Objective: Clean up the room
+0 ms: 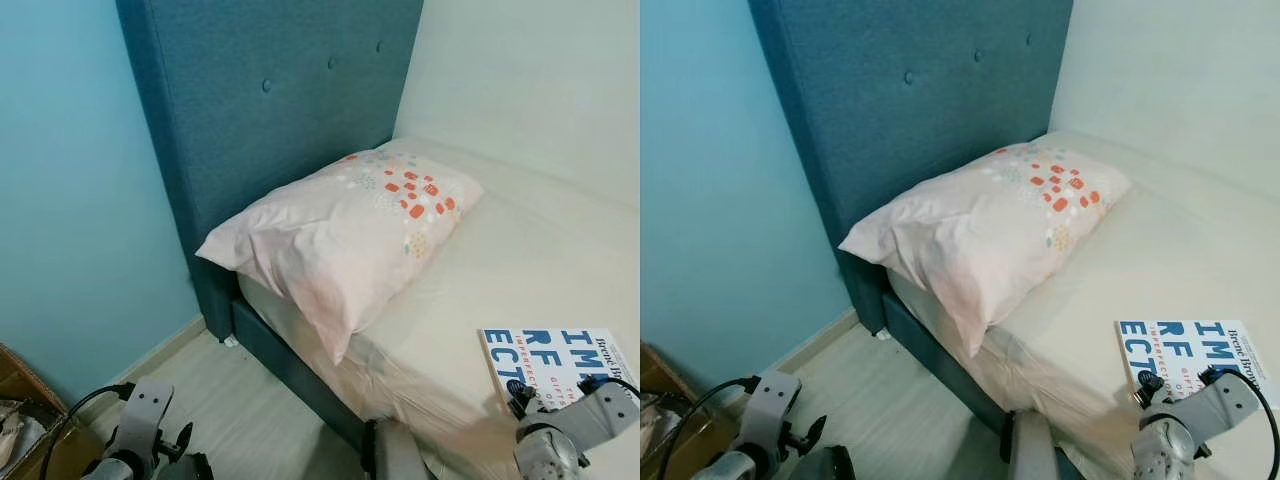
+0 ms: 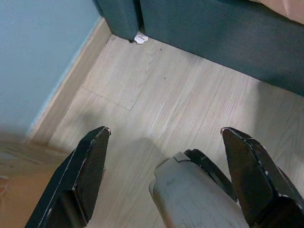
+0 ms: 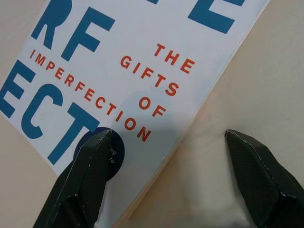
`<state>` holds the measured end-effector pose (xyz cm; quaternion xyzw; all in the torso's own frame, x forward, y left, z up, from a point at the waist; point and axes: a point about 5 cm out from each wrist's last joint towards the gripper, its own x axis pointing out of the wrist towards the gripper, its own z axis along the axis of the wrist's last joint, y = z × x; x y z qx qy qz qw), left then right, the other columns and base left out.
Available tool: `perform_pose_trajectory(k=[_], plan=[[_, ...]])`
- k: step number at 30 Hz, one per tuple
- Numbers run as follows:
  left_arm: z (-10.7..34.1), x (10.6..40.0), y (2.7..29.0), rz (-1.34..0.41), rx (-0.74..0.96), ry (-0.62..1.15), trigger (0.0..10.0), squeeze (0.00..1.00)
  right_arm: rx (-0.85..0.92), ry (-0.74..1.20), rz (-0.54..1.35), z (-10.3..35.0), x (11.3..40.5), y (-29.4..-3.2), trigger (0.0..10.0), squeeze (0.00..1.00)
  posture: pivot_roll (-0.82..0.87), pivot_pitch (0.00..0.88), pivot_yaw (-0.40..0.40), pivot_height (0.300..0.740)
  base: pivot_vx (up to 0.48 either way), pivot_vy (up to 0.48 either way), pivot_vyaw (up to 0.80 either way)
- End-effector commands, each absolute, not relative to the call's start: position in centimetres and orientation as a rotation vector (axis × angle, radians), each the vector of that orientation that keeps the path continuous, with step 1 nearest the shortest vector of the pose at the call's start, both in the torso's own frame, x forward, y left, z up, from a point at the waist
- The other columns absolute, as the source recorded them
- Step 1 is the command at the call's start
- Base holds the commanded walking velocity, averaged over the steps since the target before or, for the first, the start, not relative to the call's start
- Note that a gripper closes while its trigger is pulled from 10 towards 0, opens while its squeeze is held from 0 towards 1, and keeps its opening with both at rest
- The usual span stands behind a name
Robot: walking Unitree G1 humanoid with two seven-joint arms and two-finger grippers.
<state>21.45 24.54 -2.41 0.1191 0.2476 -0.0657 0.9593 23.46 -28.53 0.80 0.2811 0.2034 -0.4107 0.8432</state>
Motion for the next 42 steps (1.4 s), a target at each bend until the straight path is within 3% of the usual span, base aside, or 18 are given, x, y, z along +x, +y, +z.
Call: perform_pose_trajectory(k=[1, 8, 21, 22, 30, 33, 42], plan=[[-2.7, 20.9, 24.9, -0.142, 0.26, 0.521, 10.0, 0.0, 0.624, 0.603, -0.839, -2.3, 22.0, -26.4, 10.0, 0.0, 0.04, 0.136, -0.019, 0.424, 0.0, 0.0, 0.0], [-2.6, 20.7, 25.1, -0.145, 0.272, 0.523, 10.0, 0.0, 0.761, 0.426, -0.729, -1.6, 24.0, -26.3, 10.0, 0.0, 0.05, 0.138, -0.009, 0.424, 0.0, 0.0, 0.0], [-2.5, 20.4, 25.5, -0.142, 0.284, 0.519, 10.0, 0.0, 0.811, 0.327, -0.642, -0.1, 27.0, -26.0, 10.0, 0.0, 0.07, 0.143, -0.008, 0.424, 0.0, 0.0, 0.0], [-2.5, 20.4, 25.5, -0.141, 0.284, 0.519, 10.0, 0.0, 0.812, 0.304, -0.643, 0.0, 27.0, -26.1, 0.4, 0.0, 0.07, 0.143, -0.008, 0.424, 0.0, 0.0, 0.0], [-2.5, 20.3, 25.5, -0.131, 0.28, 0.519, 10.0, 0.0, 0.793, 0.258, -0.637, 0.5, 27.1, -27.0, 0.0, 0.0, 0.06, 0.139, -0.015, 0.424, 0.0, 0.0, 0.0], [-2.7, 20.5, 25.2, -0.131, 0.274, 0.52, 10.0, 0.0, 0.71, 0.246, -0.609, 1.6, 27.7, -28.3, 0.0, 0.0, 0.05, 0.132, -0.02, 0.424, 0.0, 0.0, 0.0], [-2.9, 20.8, 24.4, -0.134, 0.26, 0.52, 10.0, 0.0, 0.609, 0.16, -0.418, 6.2, 30.1, -31.0, 0.0, 0.0, 0.03, 0.116, -0.03, 0.424, 0.0, 0.0, 0.0]])
